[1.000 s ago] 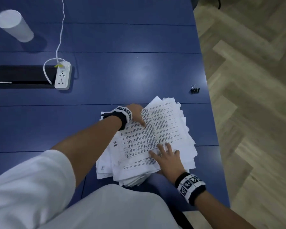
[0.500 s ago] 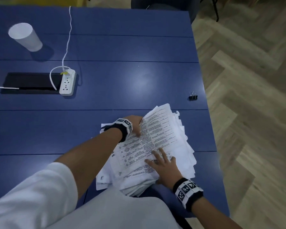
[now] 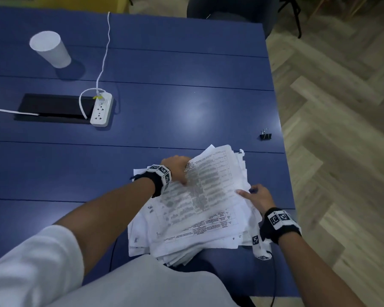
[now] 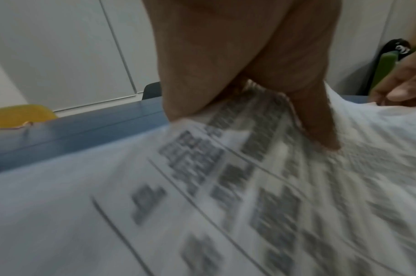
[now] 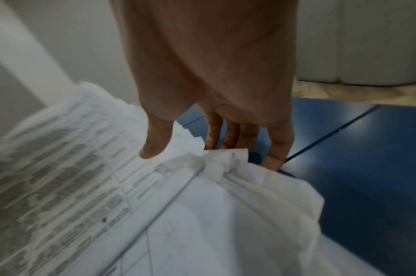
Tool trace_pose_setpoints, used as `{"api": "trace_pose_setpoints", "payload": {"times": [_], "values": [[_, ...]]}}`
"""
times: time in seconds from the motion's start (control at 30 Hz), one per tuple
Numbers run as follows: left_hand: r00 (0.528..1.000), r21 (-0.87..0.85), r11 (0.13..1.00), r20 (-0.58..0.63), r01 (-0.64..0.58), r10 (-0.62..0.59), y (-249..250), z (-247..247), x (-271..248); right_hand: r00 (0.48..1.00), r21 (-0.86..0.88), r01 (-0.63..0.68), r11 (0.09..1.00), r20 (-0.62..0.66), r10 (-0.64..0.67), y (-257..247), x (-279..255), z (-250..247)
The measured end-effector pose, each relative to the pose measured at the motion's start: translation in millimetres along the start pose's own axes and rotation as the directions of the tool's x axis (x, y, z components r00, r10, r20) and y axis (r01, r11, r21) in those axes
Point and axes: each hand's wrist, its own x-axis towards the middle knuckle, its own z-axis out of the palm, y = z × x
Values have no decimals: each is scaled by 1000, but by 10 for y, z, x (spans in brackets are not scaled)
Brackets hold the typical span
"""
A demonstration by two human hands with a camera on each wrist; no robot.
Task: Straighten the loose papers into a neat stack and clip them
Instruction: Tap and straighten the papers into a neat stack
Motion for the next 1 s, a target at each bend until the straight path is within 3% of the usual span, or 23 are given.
{"api": "trace_pose_setpoints", "payload": {"times": [0.13,0.2,0.37,0.5,0.6,0.73,0.87,0.93,1.0], "values": [[990,-147,987,132,63,-43,-135,5,7,998,-69,56,996,-28,-58,-23,19,171],[988,-176,981,139,83,-59,-193,51,16,998,-65,59,996,-15,-60,27,21,212],[985,-160,981,147,111,-88,-223,174,4,994,33,59,998,92,-62,86,-46,152],[983,-124,990,178,62,-39,-131,258,1,984,119,-10,993,176,-11,53,-109,160],[990,-160,987,135,-14,36,-64,148,-29,987,88,7,996,157,-21,4,-59,77],[993,-242,967,58,-85,102,-92,-140,-41,974,210,43,977,210,-88,-243,-88,-112],[987,-256,953,-34,-161,158,-112,-371,-96,972,267,135,954,150,-179,-580,-242,-157],[988,-225,962,-22,-152,151,-223,-452,-131,968,316,180,932,114,-225,-694,-360,-162],[997,-128,990,41,-60,66,-486,-499,-202,963,346,221,912,68,-260,-725,-443,-202]]}}
